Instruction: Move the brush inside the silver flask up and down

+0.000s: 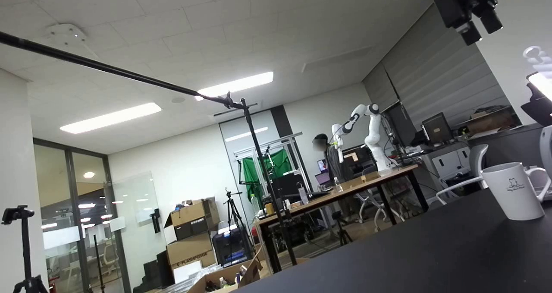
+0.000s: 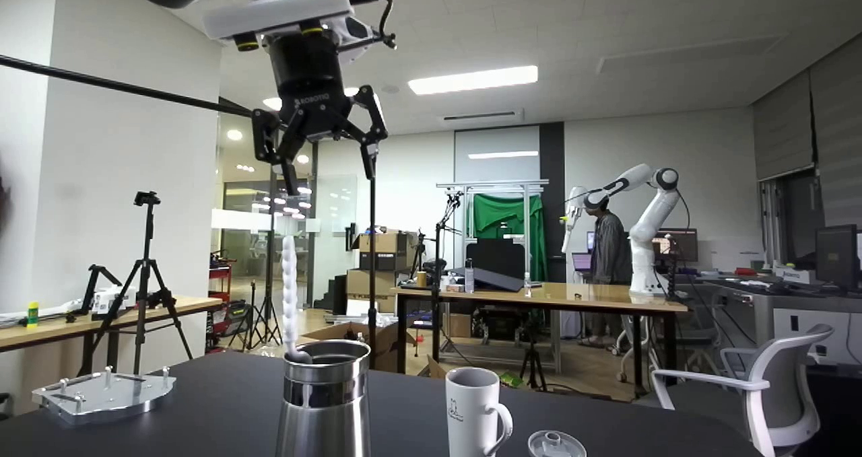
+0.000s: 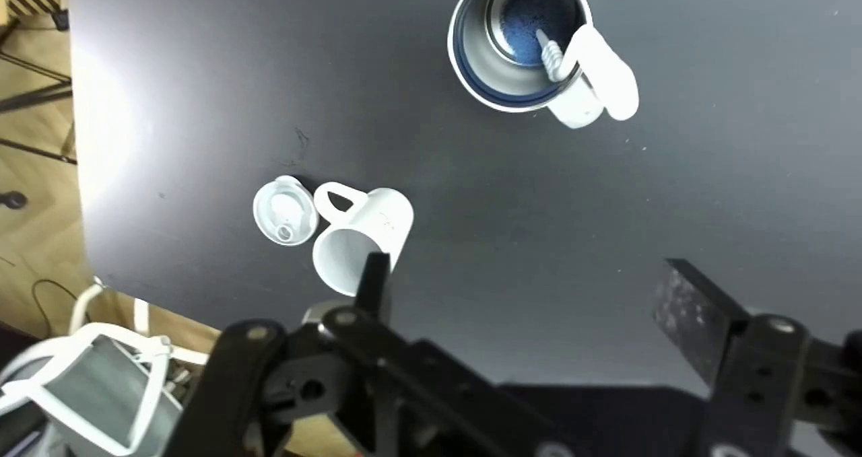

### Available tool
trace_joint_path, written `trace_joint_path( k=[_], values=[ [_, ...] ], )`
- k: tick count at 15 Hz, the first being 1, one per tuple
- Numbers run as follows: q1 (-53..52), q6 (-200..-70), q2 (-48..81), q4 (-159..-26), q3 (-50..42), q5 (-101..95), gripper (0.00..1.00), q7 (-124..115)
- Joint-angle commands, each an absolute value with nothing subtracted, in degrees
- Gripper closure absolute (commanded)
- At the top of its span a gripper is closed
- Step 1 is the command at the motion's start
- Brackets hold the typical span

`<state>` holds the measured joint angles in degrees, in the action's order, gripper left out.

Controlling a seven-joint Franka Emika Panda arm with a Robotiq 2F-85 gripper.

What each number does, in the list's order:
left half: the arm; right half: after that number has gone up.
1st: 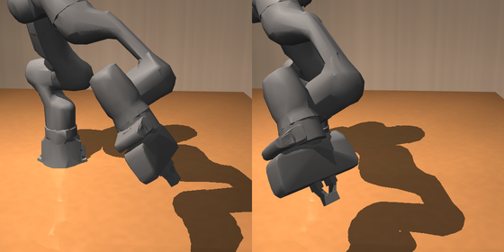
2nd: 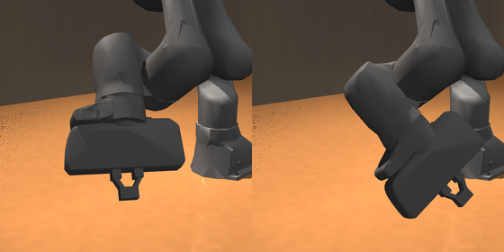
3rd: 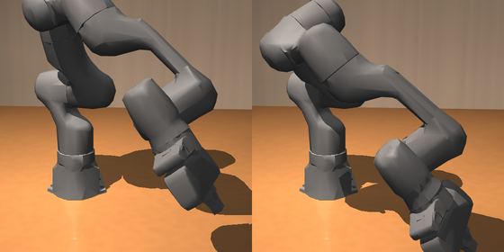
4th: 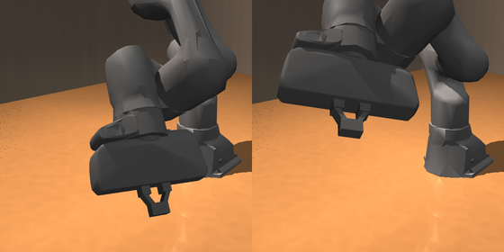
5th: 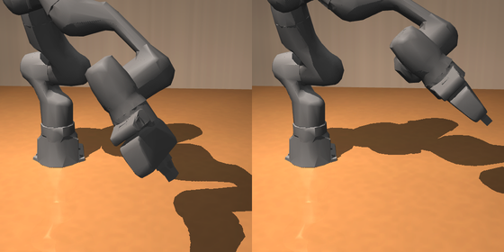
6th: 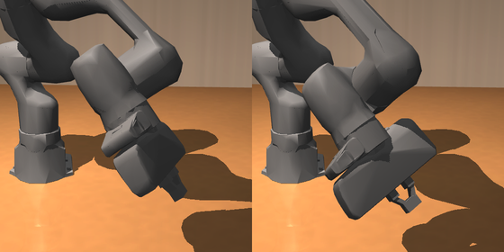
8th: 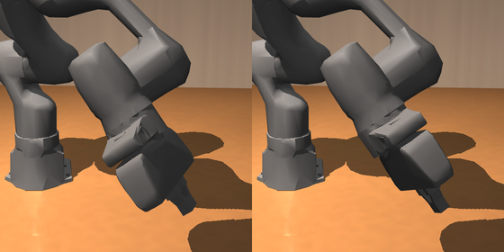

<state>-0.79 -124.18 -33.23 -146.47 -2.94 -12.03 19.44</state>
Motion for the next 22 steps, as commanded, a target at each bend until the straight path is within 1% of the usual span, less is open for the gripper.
trace_joint_path(
  k=[1,4,8,13,18,19,20,22],
  values=[
    [-3.3,-120.3,-32.0,-147.0,-5.0,-12.7,0.00,28.5],
    [-3.3,-115.9,-32.0,-148.2,-6.0,-13.8,0.00,33.8],
    [-2.5,-113.5,-36.6,-151.5,-7.2,-14.7,0.00,39.0],
    [-2.4,-118.3,-40.8,-156.1,-7.7,-13.2,0.00,37.2],
    [-3.1,-125.6,-39.2,-159.1,-6.6,-12.7,0.00,34.9],
    [-3.3,-127.0,-38.1,-159.2,-6.2,-12.6,0.05,34.2],
    [-3.7,-128.2,-36.6,-158.7,-6.1,-12.1,0.26,33.7],
    [-4.1,-130.2,-34.8,-159.0,-5.2,-11.5,0.40,32.3]
  ],
)
